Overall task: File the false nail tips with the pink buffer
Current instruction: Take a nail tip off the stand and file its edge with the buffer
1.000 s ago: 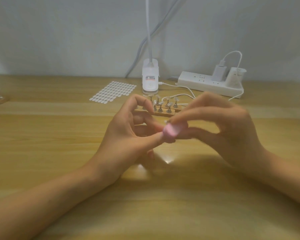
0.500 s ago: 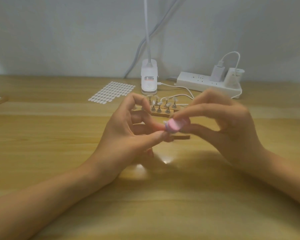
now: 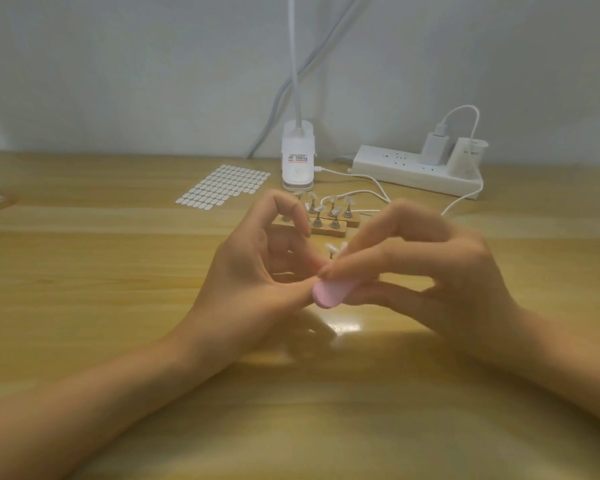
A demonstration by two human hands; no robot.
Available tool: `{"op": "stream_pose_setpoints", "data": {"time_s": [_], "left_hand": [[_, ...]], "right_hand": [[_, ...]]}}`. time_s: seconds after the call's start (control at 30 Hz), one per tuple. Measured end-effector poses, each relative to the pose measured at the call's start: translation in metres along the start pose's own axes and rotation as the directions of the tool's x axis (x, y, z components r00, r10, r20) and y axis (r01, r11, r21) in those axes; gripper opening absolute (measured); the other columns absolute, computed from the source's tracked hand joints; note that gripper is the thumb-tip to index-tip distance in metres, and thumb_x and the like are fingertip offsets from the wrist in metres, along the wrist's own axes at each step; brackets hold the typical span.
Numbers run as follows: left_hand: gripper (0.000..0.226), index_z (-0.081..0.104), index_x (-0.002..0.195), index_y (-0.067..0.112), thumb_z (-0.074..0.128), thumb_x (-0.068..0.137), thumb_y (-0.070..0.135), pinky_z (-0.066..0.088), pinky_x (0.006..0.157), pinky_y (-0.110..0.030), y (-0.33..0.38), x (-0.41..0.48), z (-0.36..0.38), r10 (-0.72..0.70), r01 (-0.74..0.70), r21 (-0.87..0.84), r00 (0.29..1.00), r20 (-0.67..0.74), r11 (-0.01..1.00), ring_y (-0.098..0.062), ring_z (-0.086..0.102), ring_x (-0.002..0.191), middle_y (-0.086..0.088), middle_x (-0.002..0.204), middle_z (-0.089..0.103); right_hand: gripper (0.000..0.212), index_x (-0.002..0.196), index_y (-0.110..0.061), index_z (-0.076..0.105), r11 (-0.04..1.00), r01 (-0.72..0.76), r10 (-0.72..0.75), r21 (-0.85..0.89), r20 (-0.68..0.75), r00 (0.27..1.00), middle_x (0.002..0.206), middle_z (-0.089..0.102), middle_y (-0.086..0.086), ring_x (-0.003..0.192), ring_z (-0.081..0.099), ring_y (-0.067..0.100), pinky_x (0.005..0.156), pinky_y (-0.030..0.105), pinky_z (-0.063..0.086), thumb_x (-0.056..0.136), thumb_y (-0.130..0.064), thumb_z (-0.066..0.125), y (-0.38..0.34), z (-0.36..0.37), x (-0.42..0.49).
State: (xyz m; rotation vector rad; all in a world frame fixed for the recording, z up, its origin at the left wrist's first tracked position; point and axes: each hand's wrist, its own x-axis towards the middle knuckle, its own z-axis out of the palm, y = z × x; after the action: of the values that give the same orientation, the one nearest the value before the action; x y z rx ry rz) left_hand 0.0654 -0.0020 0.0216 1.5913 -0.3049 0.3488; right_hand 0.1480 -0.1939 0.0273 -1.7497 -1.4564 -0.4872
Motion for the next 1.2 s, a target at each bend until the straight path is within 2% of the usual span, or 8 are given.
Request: {"op": "stream_pose_setpoints", "data": {"time_s": [0.33,0.43,0.5,0.6,0.73,0.93,1.07,1.2], "left_hand": [[0.048,0.045,0.092,0.024,0.088,0.073,0.015,0.048,0.052,-0.013,0.000,-0.001,0.000,0.007,-0.007,0.037,1.000,0.000,0.999,-0.019,0.077,0.074,0.003,0.071,0.072],[0.048,0.045,0.094,0.022,0.088,0.074,0.018,0.050,0.055,-0.016,-0.001,-0.001,0.001,0.017,-0.018,0.040,1.000,0.020,0.999,-0.016,0.074,0.069,0.002,0.071,0.071],[0.047,0.045,0.091,0.024,0.088,0.074,0.013,0.049,0.053,-0.014,-0.001,-0.001,0.001,0.007,-0.007,0.037,1.000,-0.001,0.999,-0.021,0.077,0.073,-0.001,0.072,0.072],[0.044,0.046,0.091,0.026,0.085,0.070,0.024,0.050,0.054,-0.017,0.001,-0.001,0.001,0.012,-0.012,0.026,1.000,0.003,1.000,-0.017,0.075,0.071,0.000,0.072,0.072],[0.043,0.046,0.090,0.026,0.083,0.071,0.021,0.048,0.049,-0.020,0.001,-0.001,-0.001,-0.004,0.004,0.008,1.000,-0.014,1.000,-0.026,0.077,0.079,-0.002,0.078,0.075],[0.037,0.054,0.094,0.030,0.079,0.076,0.009,0.047,0.054,-0.014,0.000,0.000,-0.002,-0.002,0.004,0.042,0.999,-0.051,0.999,-0.021,0.076,0.072,0.000,0.082,0.073],[0.034,0.058,0.096,0.030,0.081,0.076,0.014,0.051,0.050,-0.022,-0.001,0.000,0.000,-0.044,0.042,-0.031,0.997,-0.067,0.999,-0.028,0.077,0.084,-0.002,0.085,0.074],[0.040,0.059,0.100,0.030,0.086,0.074,0.013,0.054,0.050,-0.025,-0.001,0.000,-0.002,-0.055,0.053,-0.039,0.996,-0.071,0.998,-0.028,0.077,0.082,-0.004,0.081,0.074]], "right_hand": [[0.023,0.107,-0.016,0.074,0.999,-0.053,0.053,-0.004,-0.049,0.997,0.091,0.063,0.007,0.087,0.065,0.020,0.077,0.039,0.052,0.085,-0.015,0.077,0.000,-0.002,0.001],[0.021,0.106,-0.014,0.075,1.000,-0.012,0.012,-0.010,0.004,1.000,0.093,0.063,0.006,0.087,0.066,0.019,0.076,0.036,0.053,0.085,-0.016,0.077,0.000,-0.001,0.001],[0.023,0.107,-0.014,0.075,0.999,-0.033,0.032,-0.031,-0.041,0.999,0.091,0.063,0.006,0.086,0.065,0.016,0.077,0.034,0.052,0.084,-0.016,0.077,0.000,-0.001,0.001],[0.021,0.106,-0.015,0.075,1.000,-0.001,0.001,-0.027,-0.005,1.000,0.092,0.063,0.005,0.089,0.065,0.016,0.079,0.029,0.052,0.085,-0.017,0.077,0.001,-0.001,0.001],[0.021,0.105,-0.016,0.074,0.993,-0.114,0.110,-0.038,-0.104,0.989,0.092,0.064,0.003,0.088,0.063,0.013,0.082,0.020,0.045,0.084,-0.015,0.078,0.012,-0.009,0.003],[0.018,0.107,-0.018,0.073,0.988,-0.144,0.150,0.052,-0.129,0.980,0.096,0.066,0.001,0.089,0.062,0.024,0.075,0.035,0.049,0.089,-0.022,0.075,0.015,-0.010,0.003],[0.018,0.107,-0.018,0.073,0.982,-0.158,0.168,0.101,-0.104,0.980,0.099,0.067,0.002,0.089,0.063,0.026,0.071,0.036,0.051,0.090,-0.023,0.073,0.016,-0.010,0.001],[0.018,0.108,-0.019,0.072,0.982,-0.160,0.168,0.102,-0.076,0.983,0.101,0.067,0.002,0.090,0.065,0.026,0.069,0.037,0.053,0.090,-0.022,0.073,0.018,-0.010,0.000]]}}
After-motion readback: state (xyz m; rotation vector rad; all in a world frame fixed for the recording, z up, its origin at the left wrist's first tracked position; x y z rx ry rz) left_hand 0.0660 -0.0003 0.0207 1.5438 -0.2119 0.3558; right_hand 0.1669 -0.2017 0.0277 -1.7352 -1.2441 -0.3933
